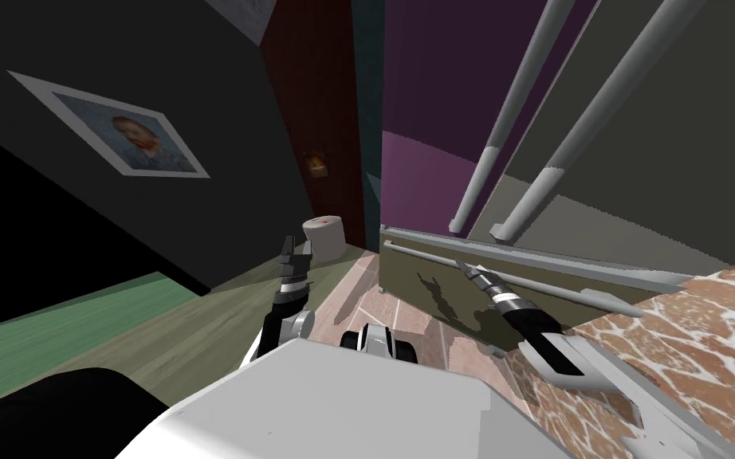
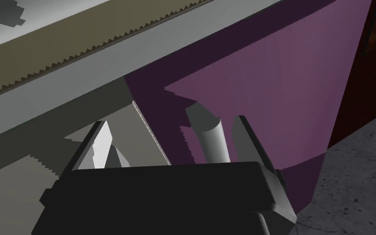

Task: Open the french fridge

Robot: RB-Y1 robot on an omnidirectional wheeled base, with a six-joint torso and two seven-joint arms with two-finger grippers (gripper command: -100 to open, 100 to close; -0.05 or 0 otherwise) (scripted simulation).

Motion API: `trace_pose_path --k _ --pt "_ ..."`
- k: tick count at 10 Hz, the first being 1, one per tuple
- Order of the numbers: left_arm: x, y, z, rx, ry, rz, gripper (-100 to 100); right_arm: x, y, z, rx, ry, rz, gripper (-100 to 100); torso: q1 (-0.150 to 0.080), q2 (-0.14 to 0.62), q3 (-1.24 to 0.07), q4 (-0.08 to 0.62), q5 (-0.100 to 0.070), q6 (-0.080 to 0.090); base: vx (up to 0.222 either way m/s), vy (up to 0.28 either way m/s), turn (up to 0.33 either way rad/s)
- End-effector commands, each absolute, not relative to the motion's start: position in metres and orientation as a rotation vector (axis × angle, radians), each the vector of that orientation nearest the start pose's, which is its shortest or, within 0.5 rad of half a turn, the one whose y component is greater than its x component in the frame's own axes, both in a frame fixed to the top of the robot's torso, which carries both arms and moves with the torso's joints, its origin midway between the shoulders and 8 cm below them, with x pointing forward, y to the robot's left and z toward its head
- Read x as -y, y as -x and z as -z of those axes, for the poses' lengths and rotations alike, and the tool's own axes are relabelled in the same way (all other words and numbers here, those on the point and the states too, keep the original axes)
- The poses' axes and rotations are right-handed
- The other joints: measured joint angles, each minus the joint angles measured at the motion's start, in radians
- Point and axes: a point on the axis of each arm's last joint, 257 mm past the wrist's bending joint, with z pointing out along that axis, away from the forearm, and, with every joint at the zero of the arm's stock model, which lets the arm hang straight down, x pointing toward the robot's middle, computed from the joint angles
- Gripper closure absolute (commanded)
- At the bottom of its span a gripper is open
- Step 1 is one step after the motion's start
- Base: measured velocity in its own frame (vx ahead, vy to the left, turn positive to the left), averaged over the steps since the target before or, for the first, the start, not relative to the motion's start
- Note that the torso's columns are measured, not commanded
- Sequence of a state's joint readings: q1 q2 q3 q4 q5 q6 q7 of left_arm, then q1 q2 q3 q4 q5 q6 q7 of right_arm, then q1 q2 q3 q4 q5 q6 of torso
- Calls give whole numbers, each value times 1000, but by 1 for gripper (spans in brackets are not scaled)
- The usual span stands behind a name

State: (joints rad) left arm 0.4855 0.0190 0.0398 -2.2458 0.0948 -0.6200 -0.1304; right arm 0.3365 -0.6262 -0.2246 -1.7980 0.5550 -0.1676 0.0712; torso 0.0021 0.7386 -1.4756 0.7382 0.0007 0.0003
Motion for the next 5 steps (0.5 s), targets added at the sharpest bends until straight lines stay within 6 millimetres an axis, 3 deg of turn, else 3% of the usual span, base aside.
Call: trace_pose_path --k 1,2,3,5 --pt "-300 -326 -37 -525 576 1221 0 498 -449 149 -1564 -144 -7 -100 -1 -1 0 0 0 0 -8 136 170" --pt "-300 -326 -37 -525 576 1221 0 519 -450 147 -1581 -118 75 -100 -2 -1 -1 0 -1 0 -13 125 141" --pt "-300 -326 -37 -525 576 1221 0 519 -451 146 -1582 -113 78 -100 -3 -1 -1 0 -1 0 -9 78 65" --pt "-300 -326 -37 -526 576 1221 0 559 -452 136 -1603 -65 235 -100 -4 0 0 0 -1 -1 -11 88 143"
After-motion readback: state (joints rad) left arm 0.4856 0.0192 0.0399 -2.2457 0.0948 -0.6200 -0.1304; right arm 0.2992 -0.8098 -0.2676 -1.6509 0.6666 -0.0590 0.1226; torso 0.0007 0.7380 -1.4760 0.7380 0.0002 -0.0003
